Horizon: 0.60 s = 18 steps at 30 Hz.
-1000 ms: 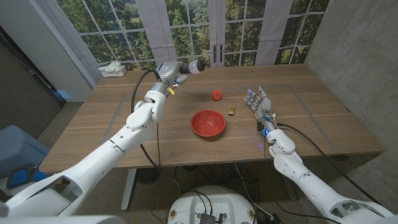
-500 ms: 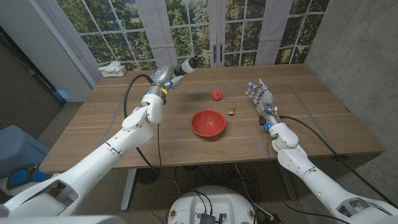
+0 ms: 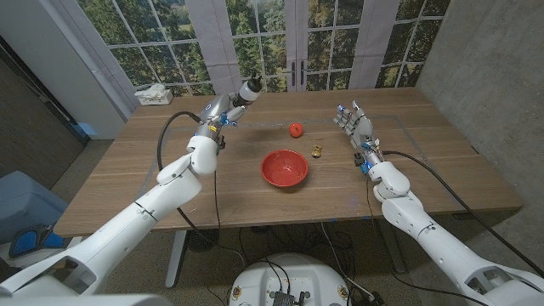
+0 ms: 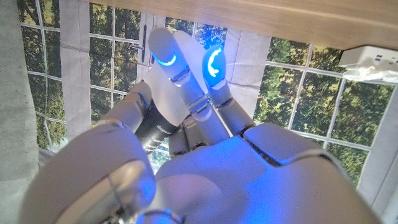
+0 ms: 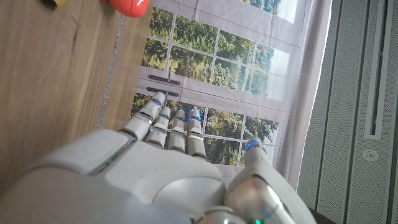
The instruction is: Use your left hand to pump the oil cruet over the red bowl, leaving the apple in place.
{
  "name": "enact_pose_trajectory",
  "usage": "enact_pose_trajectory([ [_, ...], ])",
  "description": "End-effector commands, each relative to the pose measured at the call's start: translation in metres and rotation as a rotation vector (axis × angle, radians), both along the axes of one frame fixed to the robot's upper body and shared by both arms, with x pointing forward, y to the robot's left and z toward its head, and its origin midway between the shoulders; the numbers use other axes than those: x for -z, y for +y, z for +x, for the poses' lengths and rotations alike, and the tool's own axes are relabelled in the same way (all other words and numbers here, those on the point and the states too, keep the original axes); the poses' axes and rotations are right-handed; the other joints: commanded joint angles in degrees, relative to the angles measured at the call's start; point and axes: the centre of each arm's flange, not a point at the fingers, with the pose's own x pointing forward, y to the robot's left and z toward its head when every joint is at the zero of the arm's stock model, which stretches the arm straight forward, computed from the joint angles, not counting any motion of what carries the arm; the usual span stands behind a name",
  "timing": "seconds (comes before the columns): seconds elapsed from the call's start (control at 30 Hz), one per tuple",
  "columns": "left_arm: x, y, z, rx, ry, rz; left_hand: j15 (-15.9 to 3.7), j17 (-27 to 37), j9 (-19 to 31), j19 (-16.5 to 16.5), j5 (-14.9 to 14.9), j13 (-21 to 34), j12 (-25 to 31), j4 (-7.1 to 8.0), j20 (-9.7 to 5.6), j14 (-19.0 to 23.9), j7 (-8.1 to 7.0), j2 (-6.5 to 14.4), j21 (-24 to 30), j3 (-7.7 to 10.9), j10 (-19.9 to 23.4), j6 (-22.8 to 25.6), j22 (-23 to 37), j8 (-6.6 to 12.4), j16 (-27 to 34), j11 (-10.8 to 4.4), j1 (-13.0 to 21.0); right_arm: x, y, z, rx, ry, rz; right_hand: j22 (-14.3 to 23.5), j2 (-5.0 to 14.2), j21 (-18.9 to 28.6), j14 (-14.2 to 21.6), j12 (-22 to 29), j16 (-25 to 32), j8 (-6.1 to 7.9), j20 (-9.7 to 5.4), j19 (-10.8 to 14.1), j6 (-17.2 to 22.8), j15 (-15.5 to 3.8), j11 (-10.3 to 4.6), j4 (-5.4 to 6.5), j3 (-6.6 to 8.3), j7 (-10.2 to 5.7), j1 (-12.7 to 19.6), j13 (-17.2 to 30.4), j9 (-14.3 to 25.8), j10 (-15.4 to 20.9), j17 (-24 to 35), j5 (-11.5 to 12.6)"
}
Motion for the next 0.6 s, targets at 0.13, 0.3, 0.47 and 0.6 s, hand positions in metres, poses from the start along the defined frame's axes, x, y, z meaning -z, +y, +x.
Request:
enact_pose_trajectory([
  [0.13,0.028,0.016,0.003,0.157,0.063,-0.210,0.01,-0.77,0.24,-0.50,-0.36,0.32,-0.19,4.68,-6.64,-0.78,0.65,3.57,-0.44,4.58,5.18,-0.62,-0.79,-0.50,-1.14,-4.24,2.78,-0.009,0.002,-0.012,0.000,-0.020,-0.036,0.18,0.18,-0.04,0.47,0.14,-0.30,-0.25,0.10,0.55,0.37,0.00,0.11,-0.55,0.13,0.07,0.44,0.12,0.14,0.56,-0.07,-0.20],
  [0.3,0.035,0.017,0.005,0.189,0.080,-0.243,-0.01,-1.04,0.25,-0.56,-0.46,0.33,-0.40,4.67,-6.65,-0.79,0.71,3.60,-0.55,4.66,5.02,-1.08,-1.34,-0.58,-1.34,-4.11,2.86,-0.010,0.001,-0.012,-0.007,-0.017,-0.037,0.17,0.18,-0.04,0.49,0.14,-0.31,-0.26,0.02,0.61,0.36,-0.04,0.10,-0.58,0.12,0.04,0.42,0.12,0.14,0.57,-0.08,-0.20],
  [0.47,0.039,0.020,0.007,0.221,0.093,-0.266,0.00,-1.14,0.25,-0.58,-0.58,0.36,-0.73,4.67,-6.65,-0.69,0.73,3.58,-0.54,4.72,4.48,-1.52,-1.79,-0.59,-1.41,-3.00,2.91,-0.011,0.000,-0.015,-0.009,-0.021,-0.038,0.17,0.21,-0.07,0.46,0.13,-0.33,-0.28,0.05,0.60,0.31,-0.10,0.03,-0.61,0.13,0.09,0.42,0.12,0.15,0.58,-0.10,-0.21],
  [0.6,0.041,0.023,0.006,0.252,0.100,-0.293,0.01,-1.15,0.26,-0.71,-0.62,0.37,-0.88,4.68,-6.65,-0.70,0.75,3.56,-0.49,4.75,4.22,-1.68,-1.90,-0.58,-1.43,-2.80,2.92,-0.012,-0.001,-0.017,-0.008,-0.021,-0.044,0.17,0.22,-0.07,0.50,0.11,-0.33,-0.27,0.09,0.65,0.34,0.04,0.10,-0.63,0.13,0.09,0.41,0.12,0.14,0.56,-0.12,-0.21],
])
